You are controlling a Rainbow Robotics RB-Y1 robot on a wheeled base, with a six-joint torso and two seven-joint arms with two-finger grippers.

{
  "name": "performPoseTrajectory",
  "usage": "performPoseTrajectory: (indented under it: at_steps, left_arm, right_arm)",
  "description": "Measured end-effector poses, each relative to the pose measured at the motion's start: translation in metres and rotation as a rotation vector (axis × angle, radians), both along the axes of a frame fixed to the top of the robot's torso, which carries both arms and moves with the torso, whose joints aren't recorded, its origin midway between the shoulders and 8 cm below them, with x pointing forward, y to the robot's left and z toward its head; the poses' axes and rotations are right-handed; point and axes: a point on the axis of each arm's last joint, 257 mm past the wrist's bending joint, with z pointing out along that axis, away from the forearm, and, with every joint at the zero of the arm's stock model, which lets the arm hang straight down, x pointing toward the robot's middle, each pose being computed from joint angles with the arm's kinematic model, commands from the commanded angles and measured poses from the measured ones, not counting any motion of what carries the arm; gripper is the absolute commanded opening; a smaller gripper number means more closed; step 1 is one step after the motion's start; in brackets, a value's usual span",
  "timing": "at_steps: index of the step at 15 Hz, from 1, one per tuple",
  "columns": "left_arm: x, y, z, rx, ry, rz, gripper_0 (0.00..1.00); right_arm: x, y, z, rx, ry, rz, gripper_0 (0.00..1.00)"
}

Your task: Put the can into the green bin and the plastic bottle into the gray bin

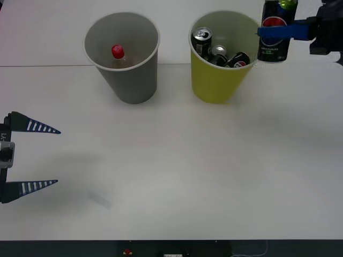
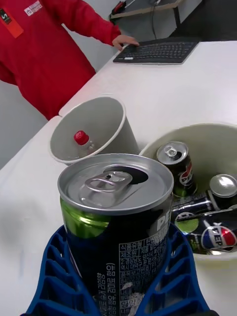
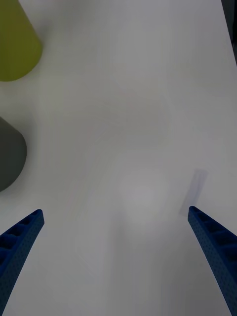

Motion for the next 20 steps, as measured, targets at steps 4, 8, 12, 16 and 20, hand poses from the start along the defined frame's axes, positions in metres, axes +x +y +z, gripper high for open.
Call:
performPoseTrajectory:
  at_steps: [4, 8, 12, 16, 20]
  left_arm:
    - [0.000, 0.000, 0.000, 0.000, 0.000, 0.000, 1.00]
    - [0.000, 0.000, 0.000, 0.000, 0.000, 0.000, 1.00]
    - [0.000, 0.000, 0.000, 0.000, 0.000, 0.000, 1.00]
    - [0.000, 0.000, 0.000, 0.000, 0.000, 0.000, 1.00]
    - [0.000, 0.000, 0.000, 0.000, 0.000, 0.000, 1.00]
  right_arm:
    - [0.039, -0.008, 0.010, -0.124, 0.028, -0.025, 0.00]
    - [0.081, 0.003, 0.003, -0.201, 0.046, -0.063, 0.00]
    - [0.111, 0.024, -0.005, -0.252, 0.039, -0.091, 0.00]
    - [0.119, 0.031, -0.006, -0.274, 0.036, -0.089, 0.89]
    - [0.116, 0.033, -0.003, -0.289, 0.006, -0.057, 1.00]
